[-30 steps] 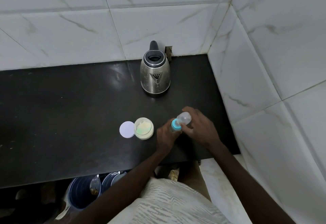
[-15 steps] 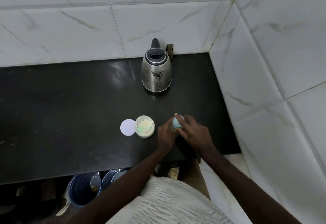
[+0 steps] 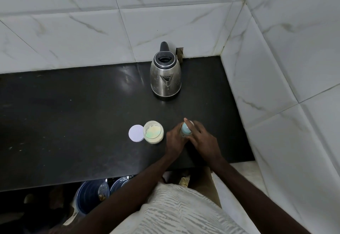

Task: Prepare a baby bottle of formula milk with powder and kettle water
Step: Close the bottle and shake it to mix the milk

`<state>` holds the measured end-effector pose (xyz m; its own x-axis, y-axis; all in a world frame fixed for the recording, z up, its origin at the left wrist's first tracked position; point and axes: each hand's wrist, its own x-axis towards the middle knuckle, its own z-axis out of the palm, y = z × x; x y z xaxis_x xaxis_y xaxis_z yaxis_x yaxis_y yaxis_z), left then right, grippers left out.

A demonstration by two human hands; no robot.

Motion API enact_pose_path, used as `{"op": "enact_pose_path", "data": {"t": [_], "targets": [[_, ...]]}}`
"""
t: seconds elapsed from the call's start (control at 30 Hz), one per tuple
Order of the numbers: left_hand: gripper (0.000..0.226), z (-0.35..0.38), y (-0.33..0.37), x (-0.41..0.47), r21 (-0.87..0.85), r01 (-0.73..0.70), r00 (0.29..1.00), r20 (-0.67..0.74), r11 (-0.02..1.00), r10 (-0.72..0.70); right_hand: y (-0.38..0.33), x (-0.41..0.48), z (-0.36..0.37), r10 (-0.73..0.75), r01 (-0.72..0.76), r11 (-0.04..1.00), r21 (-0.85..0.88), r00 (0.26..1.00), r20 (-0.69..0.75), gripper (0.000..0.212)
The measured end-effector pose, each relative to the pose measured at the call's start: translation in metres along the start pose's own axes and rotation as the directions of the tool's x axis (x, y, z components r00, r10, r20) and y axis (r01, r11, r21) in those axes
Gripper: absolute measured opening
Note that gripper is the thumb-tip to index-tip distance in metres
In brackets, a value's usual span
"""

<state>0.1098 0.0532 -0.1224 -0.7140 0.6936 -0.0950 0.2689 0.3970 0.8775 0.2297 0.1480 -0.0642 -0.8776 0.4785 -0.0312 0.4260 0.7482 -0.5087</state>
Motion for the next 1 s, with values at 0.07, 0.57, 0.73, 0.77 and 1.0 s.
{"op": "enact_pose_path", "data": {"t": [0.07, 0.57, 0.73, 0.77, 1.0], "targets": [[0.058, -0.005, -0.001, 0.001, 0.028, 0.017, 0.999, 0.046, 0.999, -0.018, 0.0, 0.001, -0.002, 0.013, -0.014, 1.0, 0.021, 1.0, 0.019, 0.074], [0.093, -0.005, -0.011, -0.024, 0.667, -0.208, 0.913, 0.394, 0.716, -0.102, 0.007, 0.008, 0.008, 0.087, -0.108, 0.916, 0.387, 0.994, 0.071, 0.088], [0.109, -0.008, -0.013, -0.025, 0.714, -0.266, 0.9, 0.424, 0.648, -0.098, 0.011, 0.015, 0.005, 0.132, -0.153, 0.905, 0.397, 0.988, 0.081, 0.09], [0.112, -0.008, -0.013, -0.025, 0.724, -0.275, 0.895, 0.433, 0.633, -0.107, 0.013, 0.015, 0.004, 0.133, -0.152, 0.902, 0.404, 0.988, 0.076, 0.091], [0.131, -0.016, -0.003, -0.022, 0.732, -0.305, 0.836, 0.512, 0.609, -0.197, 0.006, 0.029, -0.042, 0.173, -0.111, 0.8, 0.589, 0.984, -0.049, 0.091]]}}
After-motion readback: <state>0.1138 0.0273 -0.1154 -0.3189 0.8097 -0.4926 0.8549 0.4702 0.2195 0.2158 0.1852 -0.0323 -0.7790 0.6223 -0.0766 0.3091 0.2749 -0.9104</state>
